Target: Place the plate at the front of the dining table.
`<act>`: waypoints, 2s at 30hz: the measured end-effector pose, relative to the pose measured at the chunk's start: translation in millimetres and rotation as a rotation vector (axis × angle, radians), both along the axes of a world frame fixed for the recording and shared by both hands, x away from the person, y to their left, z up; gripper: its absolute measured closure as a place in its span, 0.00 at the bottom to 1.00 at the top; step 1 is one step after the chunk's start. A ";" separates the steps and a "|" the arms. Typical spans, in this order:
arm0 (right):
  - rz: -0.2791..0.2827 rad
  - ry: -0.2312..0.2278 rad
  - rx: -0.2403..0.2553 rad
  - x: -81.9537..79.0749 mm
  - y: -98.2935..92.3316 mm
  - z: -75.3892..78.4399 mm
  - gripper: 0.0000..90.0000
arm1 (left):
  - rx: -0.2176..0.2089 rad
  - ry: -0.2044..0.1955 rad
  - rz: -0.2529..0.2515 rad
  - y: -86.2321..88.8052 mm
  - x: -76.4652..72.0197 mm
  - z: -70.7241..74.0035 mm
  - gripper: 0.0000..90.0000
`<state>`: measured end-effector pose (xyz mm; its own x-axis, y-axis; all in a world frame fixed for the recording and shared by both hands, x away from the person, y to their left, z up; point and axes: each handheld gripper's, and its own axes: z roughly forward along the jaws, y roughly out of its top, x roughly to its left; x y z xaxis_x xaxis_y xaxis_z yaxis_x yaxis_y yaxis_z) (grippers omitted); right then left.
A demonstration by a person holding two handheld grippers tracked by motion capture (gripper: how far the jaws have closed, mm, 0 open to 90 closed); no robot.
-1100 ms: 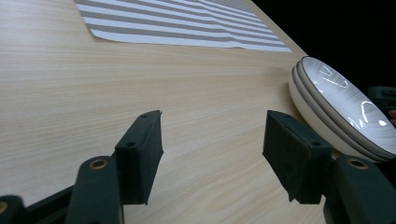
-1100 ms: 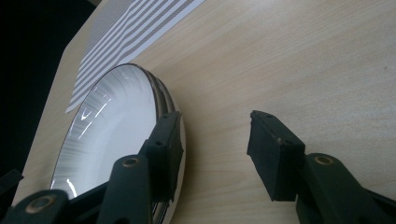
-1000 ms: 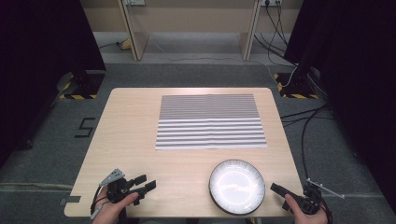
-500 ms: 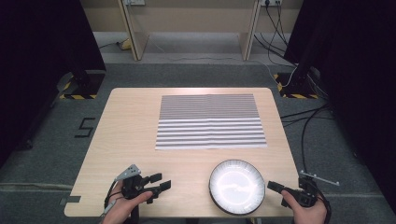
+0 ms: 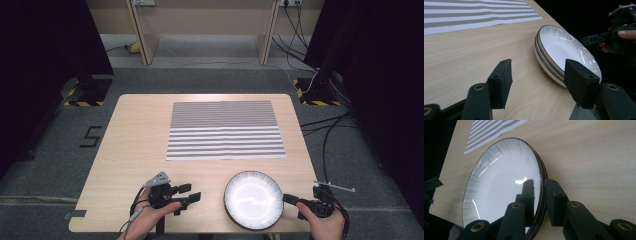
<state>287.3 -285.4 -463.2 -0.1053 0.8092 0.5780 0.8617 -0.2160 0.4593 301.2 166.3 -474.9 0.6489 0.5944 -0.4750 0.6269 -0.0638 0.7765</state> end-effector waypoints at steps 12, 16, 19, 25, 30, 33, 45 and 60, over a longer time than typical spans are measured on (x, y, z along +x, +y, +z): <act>0.039 0.039 -0.042 4.9 5.0 -1.3 0.96 | 0.028 0.020 -0.061 -42.9 9.3 -3.9 0.50; 0.045 0.048 -0.079 6.3 8.7 1.7 0.96 | 0.023 0.040 -0.066 -56.7 13.0 -6.9 0.53; 0.032 0.057 -0.076 6.3 9.2 1.9 0.97 | 0.028 0.047 -0.068 -66.4 15.4 -8.9 0.56; 0.020 0.065 0.000 6.3 3.3 -3.3 0.97 | 0.033 0.064 -0.081 -81.9 18.9 -11.5 0.57; 0.019 0.050 -0.006 8.1 6.0 -4.4 0.98 | 0.043 0.070 -0.070 -83.2 19.9 -13.5 0.57; 0.014 0.038 -0.022 8.1 10.2 -3.9 0.98 | 0.045 0.083 -0.072 -82.4 19.5 -15.8 0.58; 0.016 0.019 -0.083 5.3 13.8 3.3 0.97 | 0.049 0.082 -0.085 -84.5 16.3 -16.1 0.61; 0.051 0.036 -0.126 0.1 16.7 7.6 0.98 | 0.066 0.078 -0.089 -86.6 14.5 -18.3 0.63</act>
<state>287.4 -268.7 -455.6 -0.1289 0.8697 0.4764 0.8862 -0.1145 0.4489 315.6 79.7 -493.2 0.6632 0.5676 -0.4879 0.6748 -0.1715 0.7178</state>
